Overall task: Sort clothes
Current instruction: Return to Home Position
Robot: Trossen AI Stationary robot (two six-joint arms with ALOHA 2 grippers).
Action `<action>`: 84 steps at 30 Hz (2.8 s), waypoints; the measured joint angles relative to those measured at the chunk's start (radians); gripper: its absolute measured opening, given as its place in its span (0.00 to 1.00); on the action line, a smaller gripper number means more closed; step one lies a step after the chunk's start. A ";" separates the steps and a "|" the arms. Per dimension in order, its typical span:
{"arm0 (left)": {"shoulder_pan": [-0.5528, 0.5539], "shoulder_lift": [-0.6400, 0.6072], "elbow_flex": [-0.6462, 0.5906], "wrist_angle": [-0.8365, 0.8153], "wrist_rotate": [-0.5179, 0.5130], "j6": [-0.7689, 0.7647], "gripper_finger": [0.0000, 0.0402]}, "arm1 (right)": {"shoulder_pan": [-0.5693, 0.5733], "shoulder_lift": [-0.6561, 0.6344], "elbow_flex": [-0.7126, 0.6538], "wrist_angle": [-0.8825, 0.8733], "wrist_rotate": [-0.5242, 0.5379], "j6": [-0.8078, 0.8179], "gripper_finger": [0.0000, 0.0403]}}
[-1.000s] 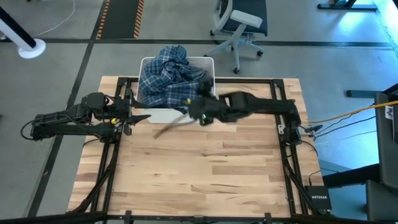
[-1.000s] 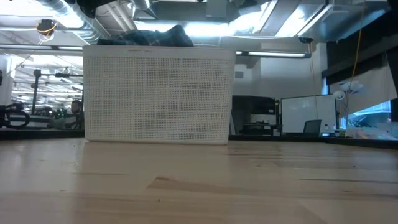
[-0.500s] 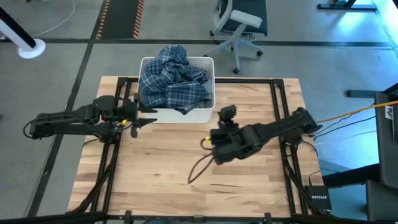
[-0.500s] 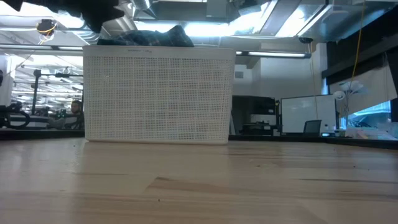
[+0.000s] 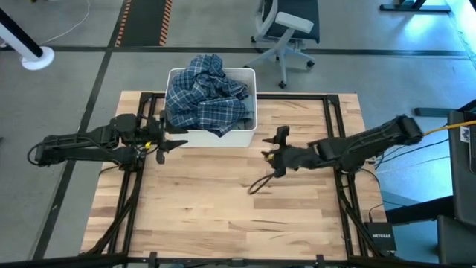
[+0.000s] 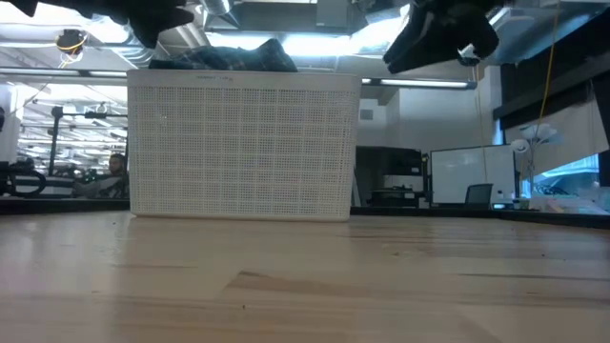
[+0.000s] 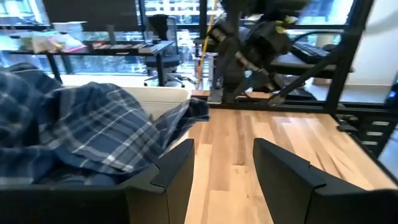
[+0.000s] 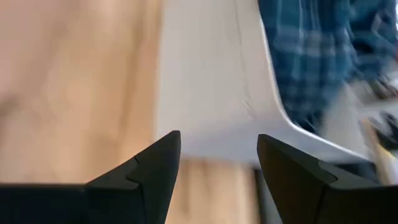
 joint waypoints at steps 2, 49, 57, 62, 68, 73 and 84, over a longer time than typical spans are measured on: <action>0.000 -0.001 0.000 0.001 0.025 -0.001 0.40 | -0.023 -0.070 -0.141 0.235 -0.110 -0.062 0.58; -0.092 -0.487 -0.463 0.067 0.055 -0.176 0.01 | -0.049 -0.156 -0.836 1.415 -0.451 -0.114 0.05; -0.092 -0.492 -0.463 0.043 0.061 -0.092 0.01 | -0.209 -0.289 -0.934 1.394 -0.605 -0.114 0.02; -0.092 -0.493 -0.463 0.045 0.081 -0.083 0.01 | -0.255 -0.480 -0.995 1.267 -0.599 -0.099 0.05; -0.092 -0.500 -0.463 0.050 0.081 -0.058 0.01 | -0.258 -0.649 -0.995 1.145 -0.604 -0.151 0.06; -0.091 -0.500 -0.462 0.025 0.081 -0.070 0.01 | -0.258 -0.794 -0.995 0.989 -0.596 -0.163 0.07; -0.091 -0.500 -0.462 0.039 0.069 -0.085 0.01 | -0.258 -1.080 -0.995 0.685 -0.569 -0.187 0.07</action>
